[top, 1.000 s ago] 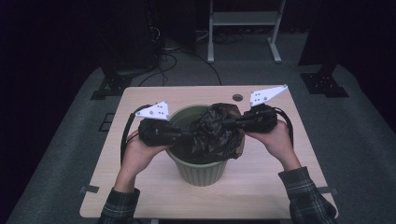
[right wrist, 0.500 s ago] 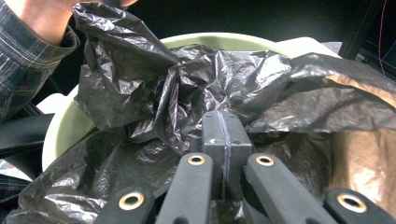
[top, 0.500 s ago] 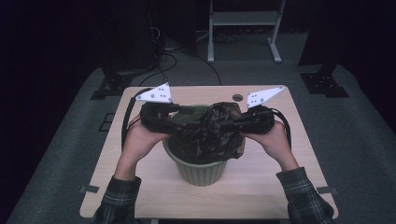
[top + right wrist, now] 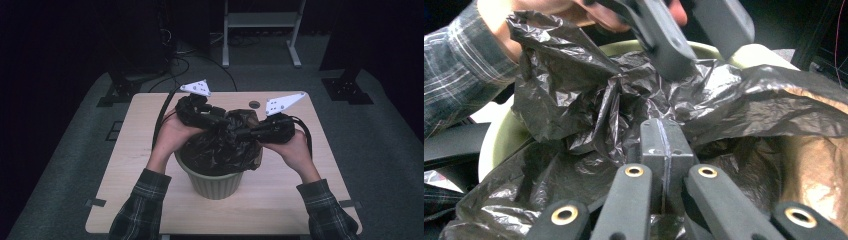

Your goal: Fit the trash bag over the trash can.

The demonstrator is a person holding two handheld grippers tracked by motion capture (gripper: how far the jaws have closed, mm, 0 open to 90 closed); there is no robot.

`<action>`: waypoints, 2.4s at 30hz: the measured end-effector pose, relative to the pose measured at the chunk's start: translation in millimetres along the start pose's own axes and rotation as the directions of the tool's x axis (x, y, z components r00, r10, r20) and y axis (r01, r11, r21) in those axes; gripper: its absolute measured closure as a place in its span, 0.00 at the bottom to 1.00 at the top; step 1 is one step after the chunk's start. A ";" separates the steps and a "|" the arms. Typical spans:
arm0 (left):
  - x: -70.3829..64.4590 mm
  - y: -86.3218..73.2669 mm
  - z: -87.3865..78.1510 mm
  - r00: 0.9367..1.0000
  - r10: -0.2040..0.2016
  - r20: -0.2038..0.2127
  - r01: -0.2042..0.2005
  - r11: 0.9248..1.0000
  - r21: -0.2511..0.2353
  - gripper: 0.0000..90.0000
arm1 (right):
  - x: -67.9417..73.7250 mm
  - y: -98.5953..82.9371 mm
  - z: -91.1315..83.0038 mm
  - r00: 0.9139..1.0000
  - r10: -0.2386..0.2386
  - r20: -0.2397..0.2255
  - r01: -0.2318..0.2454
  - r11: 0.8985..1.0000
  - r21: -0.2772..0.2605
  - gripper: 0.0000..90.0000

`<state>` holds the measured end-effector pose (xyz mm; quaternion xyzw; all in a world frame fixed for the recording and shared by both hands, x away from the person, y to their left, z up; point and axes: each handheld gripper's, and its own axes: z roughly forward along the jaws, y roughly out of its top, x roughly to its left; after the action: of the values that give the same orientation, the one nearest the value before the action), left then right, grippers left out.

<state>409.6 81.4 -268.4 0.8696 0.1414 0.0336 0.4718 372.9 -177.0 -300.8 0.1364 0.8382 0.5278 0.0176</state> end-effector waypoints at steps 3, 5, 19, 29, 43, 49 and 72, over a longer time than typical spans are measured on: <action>-0.1 -0.8 2.4 1.000 0.006 0.002 -0.006 0.999 0.035 0.91 | 0.9 -0.7 -3.1 1.000 -0.005 0.000 0.005 1.000 -0.001 1.00; -1.7 -2.8 -1.8 1.000 0.005 -0.006 -0.005 1.000 0.018 1.00 | 0.4 -2.6 -7.7 1.000 0.002 0.004 -0.002 1.000 -0.011 0.96; -7.8 -12.4 -20.7 1.000 0.008 -0.001 -0.008 0.999 -0.036 1.00 | -10.3 -0.4 -15.5 0.997 0.072 0.035 -0.069 0.993 -0.093 0.73; -6.6 -20.8 -31.6 1.000 0.004 -0.025 -0.005 0.998 -0.056 1.00 | -11.2 2.2 -8.2 0.997 0.054 0.046 -0.050 0.995 -0.083 1.00; -2.9 -72.6 -88.9 0.988 -0.081 -0.131 0.061 0.987 -0.151 1.00 | -1.9 -19.1 -40.1 0.995 0.046 0.090 -0.041 0.998 -0.055 1.00; -5.2 -97.9 -113.5 0.975 -0.123 -0.183 0.089 0.979 -0.184 1.00 | 3.6 -27.0 -55.0 0.991 0.049 0.121 -0.042 0.997 -0.058 1.00; -9.0 -60.3 -118.4 0.979 -0.070 -0.192 0.022 0.970 -0.241 0.54 | 24.1 -47.7 -51.1 0.998 0.005 0.064 -0.005 1.000 -0.004 1.00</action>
<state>365.3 206.0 -252.4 0.7956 0.2029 0.1263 0.5567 330.8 -235.3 -317.9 0.1553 0.8358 0.5248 0.0435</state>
